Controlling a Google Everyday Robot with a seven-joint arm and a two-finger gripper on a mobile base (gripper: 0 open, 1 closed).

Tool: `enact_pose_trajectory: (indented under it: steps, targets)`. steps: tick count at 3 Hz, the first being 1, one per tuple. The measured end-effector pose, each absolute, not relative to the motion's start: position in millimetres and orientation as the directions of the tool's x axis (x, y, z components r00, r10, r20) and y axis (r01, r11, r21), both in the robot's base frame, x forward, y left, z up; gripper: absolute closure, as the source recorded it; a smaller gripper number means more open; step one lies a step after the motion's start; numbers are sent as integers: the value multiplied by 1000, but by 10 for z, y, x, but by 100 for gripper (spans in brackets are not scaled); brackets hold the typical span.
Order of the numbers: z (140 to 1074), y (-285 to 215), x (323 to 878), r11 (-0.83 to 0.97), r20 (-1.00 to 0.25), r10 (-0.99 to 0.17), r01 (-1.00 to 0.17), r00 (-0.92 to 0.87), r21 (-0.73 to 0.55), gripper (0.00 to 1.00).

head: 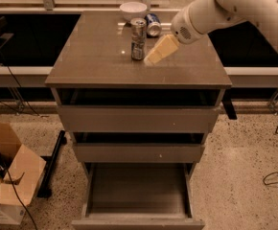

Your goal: Place redbull can into bottom drawer

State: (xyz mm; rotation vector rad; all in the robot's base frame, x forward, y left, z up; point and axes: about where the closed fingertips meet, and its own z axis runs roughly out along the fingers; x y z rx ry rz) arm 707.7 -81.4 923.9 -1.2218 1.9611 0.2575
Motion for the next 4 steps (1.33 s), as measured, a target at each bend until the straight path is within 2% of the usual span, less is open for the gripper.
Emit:
enact_pose_trajectory:
  steps: [3, 4]
  targets:
    - [9065, -361, 7901, 513, -753, -616, -843, -230, -163, 0]
    - [9037, -280, 8030, 510, -767, -596, -850, -238, -133, 17]
